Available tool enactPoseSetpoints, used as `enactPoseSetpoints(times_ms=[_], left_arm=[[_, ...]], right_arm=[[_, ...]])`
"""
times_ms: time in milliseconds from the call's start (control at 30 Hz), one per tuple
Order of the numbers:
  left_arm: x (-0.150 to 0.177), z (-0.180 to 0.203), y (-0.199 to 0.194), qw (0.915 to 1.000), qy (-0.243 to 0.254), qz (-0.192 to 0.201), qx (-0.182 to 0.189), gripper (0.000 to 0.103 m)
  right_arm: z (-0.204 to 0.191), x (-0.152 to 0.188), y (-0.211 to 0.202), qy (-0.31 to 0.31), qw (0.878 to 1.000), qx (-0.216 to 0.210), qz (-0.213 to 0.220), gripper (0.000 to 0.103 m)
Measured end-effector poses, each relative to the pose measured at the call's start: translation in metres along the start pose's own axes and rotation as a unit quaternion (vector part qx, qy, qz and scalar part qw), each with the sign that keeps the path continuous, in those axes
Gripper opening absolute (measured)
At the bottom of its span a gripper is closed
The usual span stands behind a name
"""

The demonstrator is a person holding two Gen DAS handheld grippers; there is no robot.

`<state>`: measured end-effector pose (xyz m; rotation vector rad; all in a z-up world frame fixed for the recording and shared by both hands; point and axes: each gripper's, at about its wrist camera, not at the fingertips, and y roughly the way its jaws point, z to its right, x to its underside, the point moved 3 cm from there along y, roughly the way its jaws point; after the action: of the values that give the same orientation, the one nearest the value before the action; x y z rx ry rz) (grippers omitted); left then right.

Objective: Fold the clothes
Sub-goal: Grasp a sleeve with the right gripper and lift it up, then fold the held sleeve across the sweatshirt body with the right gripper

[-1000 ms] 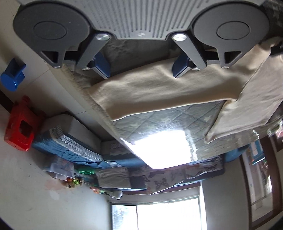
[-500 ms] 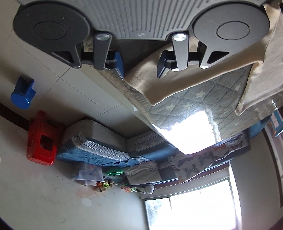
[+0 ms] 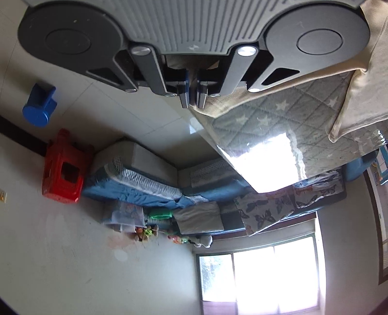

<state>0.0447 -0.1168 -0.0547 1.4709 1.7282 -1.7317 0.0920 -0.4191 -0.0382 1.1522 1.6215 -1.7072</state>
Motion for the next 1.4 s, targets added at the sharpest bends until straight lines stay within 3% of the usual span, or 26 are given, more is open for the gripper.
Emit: enactPoseSetpoints(times_ms=[200,533,733,1067,1400], left_arm=[[-0.001,0.005,0.0,1.0,0.007,0.001,0.003,0.096],[-0.005,0.001,0.003,1.0,-0.004,0.007,-0.005,0.096],[-0.004,-0.029,-0.014,0.9984,-0.048,0.023,-0.019,0.096],[0.022,-0.082,-0.041,0.9919,-0.104,0.031,-0.066,0.096],[0.052,-0.107,-0.072,0.9847,-0.14,0.03,-0.1,0.096]], right_arm=[[-0.006,0.008,0.011,-0.011,1.0,-0.006,-0.021,0.005],[-0.027,-0.038,-0.035,-0.034,0.998,-0.052,0.029,0.004],[-0.076,-0.066,-0.084,-0.081,0.988,-0.115,0.068,0.004],[-0.19,-0.075,-0.147,-0.176,0.951,-0.239,0.09,0.004],[-0.313,-0.022,-0.142,-0.255,0.899,-0.355,0.024,0.004]])
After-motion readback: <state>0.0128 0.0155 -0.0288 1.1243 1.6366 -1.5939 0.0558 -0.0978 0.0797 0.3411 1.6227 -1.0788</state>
